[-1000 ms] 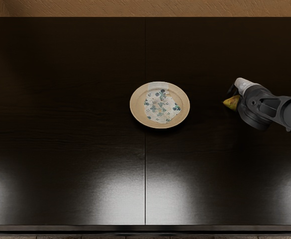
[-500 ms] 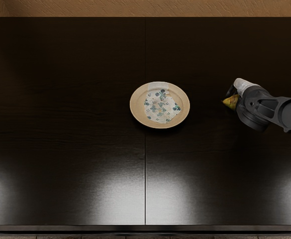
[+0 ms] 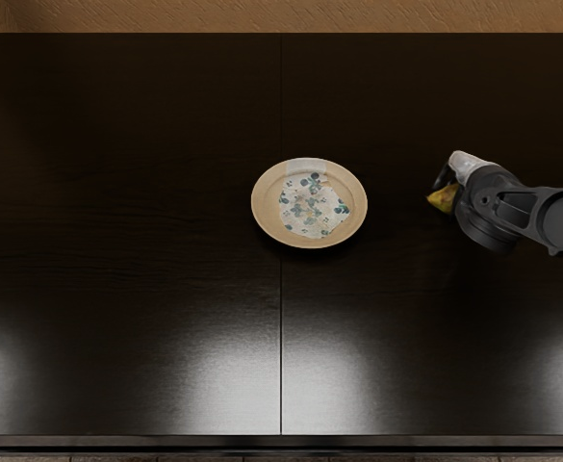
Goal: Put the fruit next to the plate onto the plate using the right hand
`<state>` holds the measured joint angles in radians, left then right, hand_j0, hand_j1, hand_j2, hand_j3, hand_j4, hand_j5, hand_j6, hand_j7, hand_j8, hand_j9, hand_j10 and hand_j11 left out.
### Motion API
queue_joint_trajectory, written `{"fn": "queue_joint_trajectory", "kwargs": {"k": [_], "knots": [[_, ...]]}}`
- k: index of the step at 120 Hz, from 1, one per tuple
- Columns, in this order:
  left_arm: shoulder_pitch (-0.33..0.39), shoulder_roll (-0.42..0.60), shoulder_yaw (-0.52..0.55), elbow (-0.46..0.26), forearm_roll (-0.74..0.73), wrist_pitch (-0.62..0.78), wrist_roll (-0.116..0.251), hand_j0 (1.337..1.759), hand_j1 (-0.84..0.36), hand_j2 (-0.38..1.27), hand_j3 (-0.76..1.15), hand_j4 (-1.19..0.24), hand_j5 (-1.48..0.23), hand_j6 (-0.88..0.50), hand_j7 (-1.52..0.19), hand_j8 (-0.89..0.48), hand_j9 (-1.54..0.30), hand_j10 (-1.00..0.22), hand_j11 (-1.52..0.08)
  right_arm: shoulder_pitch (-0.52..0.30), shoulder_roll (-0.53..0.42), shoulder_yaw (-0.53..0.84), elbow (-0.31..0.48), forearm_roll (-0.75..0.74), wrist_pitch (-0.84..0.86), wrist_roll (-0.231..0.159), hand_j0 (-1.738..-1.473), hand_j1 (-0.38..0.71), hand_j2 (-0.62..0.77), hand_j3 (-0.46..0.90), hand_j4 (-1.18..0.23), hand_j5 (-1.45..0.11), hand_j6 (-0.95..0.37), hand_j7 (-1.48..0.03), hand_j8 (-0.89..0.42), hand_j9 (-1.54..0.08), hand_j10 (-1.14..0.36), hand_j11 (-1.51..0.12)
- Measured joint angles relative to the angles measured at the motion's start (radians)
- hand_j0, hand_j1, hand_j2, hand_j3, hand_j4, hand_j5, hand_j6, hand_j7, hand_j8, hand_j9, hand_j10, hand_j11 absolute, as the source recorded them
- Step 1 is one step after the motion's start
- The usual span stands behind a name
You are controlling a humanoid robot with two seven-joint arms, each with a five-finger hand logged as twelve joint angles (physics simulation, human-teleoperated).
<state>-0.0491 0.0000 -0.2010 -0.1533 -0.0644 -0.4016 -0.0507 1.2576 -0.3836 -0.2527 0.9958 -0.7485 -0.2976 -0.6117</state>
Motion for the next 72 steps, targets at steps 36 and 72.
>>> {"fn": "queue_joint_trajectory", "kwargs": {"k": [36, 72], "knots": [[0.0, 0.0, 0.001, 0.001, 0.0, 0.0, 0.0, 1.658, 0.33, 0.0, 0.0, -0.01, -0.02, -0.01, -0.02, -0.01, -0.02, -0.01, -0.02, 0.03, -0.035, 0.013, 0.068, 0.01, 0.001, 0.0, -1.656, 0.25, 0.24, 0.0, -0.63, -0.83, -0.5, -0.83, -0.46, -0.84, -0.63, -0.84], [0.003, 0.0, 0.002, 0.002, 0.002, 0.0, 0.0, 1.658, 0.33, 0.0, 0.0, -0.01, -0.02, -0.01, -0.02, -0.01, -0.02, -0.01, -0.02, 0.108, -0.104, 0.043, 0.205, 0.032, 0.009, 0.0, -1.656, 0.26, 0.26, 0.0, -0.66, -0.88, -0.49, -0.87, -0.44, -0.88, -0.64, -0.88]]}}
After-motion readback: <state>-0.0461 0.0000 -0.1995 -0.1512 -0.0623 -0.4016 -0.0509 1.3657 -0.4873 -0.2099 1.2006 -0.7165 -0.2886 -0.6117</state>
